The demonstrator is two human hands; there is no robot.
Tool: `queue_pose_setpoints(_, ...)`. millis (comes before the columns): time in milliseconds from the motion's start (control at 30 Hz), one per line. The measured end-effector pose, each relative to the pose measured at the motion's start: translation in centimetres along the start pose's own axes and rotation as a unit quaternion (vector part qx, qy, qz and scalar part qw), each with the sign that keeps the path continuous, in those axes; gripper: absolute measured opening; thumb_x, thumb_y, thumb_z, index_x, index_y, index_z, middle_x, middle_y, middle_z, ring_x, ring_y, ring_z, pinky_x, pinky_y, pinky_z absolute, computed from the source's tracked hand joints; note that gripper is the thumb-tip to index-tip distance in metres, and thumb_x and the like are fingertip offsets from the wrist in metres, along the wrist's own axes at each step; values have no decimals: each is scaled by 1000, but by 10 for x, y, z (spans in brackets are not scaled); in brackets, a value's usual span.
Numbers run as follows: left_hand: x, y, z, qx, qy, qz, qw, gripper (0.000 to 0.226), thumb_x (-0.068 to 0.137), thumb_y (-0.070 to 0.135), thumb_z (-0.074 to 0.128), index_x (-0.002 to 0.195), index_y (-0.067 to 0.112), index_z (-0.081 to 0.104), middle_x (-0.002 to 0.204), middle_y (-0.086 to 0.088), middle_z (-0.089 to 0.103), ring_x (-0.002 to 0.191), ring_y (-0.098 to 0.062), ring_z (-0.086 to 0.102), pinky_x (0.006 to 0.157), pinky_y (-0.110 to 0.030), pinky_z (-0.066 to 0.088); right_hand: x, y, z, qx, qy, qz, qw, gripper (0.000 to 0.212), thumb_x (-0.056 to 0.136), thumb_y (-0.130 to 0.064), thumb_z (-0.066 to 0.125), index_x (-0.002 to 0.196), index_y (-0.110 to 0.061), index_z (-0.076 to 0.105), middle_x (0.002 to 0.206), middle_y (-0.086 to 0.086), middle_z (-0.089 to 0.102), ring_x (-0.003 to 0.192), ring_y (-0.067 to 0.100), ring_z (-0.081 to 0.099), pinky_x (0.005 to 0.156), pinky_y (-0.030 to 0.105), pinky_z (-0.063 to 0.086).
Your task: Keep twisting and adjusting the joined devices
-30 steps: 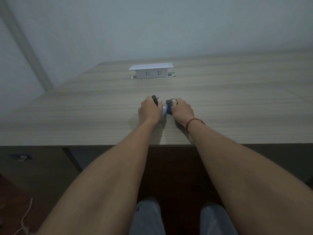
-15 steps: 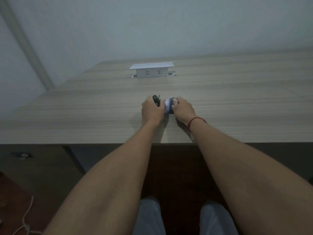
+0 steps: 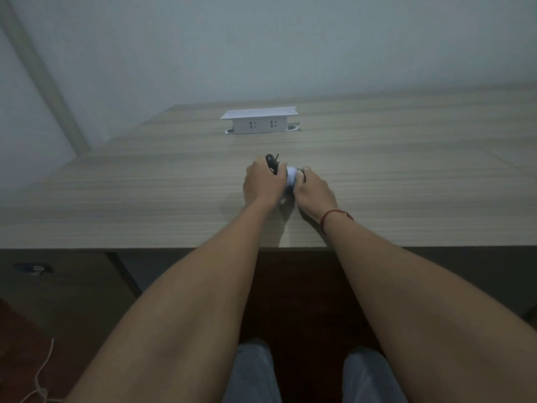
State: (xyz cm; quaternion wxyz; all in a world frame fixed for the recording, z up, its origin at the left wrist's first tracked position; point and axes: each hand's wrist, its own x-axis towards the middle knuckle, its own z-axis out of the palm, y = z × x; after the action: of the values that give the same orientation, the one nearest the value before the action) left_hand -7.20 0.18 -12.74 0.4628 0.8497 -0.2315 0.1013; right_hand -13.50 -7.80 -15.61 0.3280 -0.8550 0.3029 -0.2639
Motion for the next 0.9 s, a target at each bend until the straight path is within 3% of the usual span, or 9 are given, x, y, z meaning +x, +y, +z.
queue_pose_setpoints(67,6,-5,-4,96,-46,-2,994,37,89,40,59,106,8,63,106,-13,67,97,-32,65,83,-39,54,-2,-1,-1,13,19,-2,1000,32,98,-31,27,99,-13,54,105,10,63,98,28,57,95,44,42)
queue_pose_setpoints(133,17,-12,-13,120,-58,-15,991,39,88,42,61,107,8,63,108,-13,67,99,-33,65,81,-36,50,-2,-1,-1,10,23,-4,1000,34,96,-36,32,103,-12,56,109,12,62,103,30,57,95,44,42)
queue_pose_setpoints(233,28,-20,-21,47,-7,-54,997,41,88,42,61,105,6,66,106,-14,68,98,-32,65,81,-37,51,-3,0,1,-19,14,-3,1000,50,88,-50,47,121,-14,53,120,11,56,111,29,54,97,42,43)
queue_pose_setpoints(333,23,-23,-13,-69,-33,-77,994,33,87,35,64,92,2,66,91,-12,67,86,-28,65,78,-35,54,-1,4,3,-50,10,-12,999,69,79,-55,62,133,-15,45,125,9,51,113,26,51,99,42,44)
queue_pose_setpoints(500,20,-22,1,-89,-59,-92,990,34,88,31,65,102,0,65,97,-11,66,88,-25,63,76,-30,50,0,10,-1,-13,-12,-15,1000,69,76,-41,70,134,-13,45,127,9,53,113,25,52,97,40,47)
queue_pose_setpoints(600,20,-25,2,-80,10,-100,992,39,90,36,61,108,1,65,108,-14,68,97,-29,65,81,-32,51,-3,10,-4,27,-20,-20,999,72,73,-37,73,135,-15,44,128,6,54,113,24,54,97,43,49)
queue_pose_setpoints(667,17,-25,0,-116,48,-100,987,39,92,38,57,103,2,64,104,-14,68,95,-28,64,78,-32,48,-3,9,-4,36,-19,-23,999,69,71,-35,74,131,-17,47,126,4,55,111,23,55,97,43,49)
queue_pose_setpoints(767,17,-28,0,-112,-5,-76,991,40,92,38,57,101,0,63,98,-14,66,94,-29,63,73,-30,45,1,11,-4,38,-17,-27,999,65,68,-34,78,125,-20,49,122,2,56,108,21,55,96,43,49)
queue_pose_setpoints(900,29,-30,-9,-8,-47,-64,997,43,91,39,57,103,-2,63,105,-20,67,97,-36,63,77,-36,47,7,16,-7,38,-41,-35,998,70,68,-39,80,127,-20,49,123,0,58,112,20,55,101,45,45)
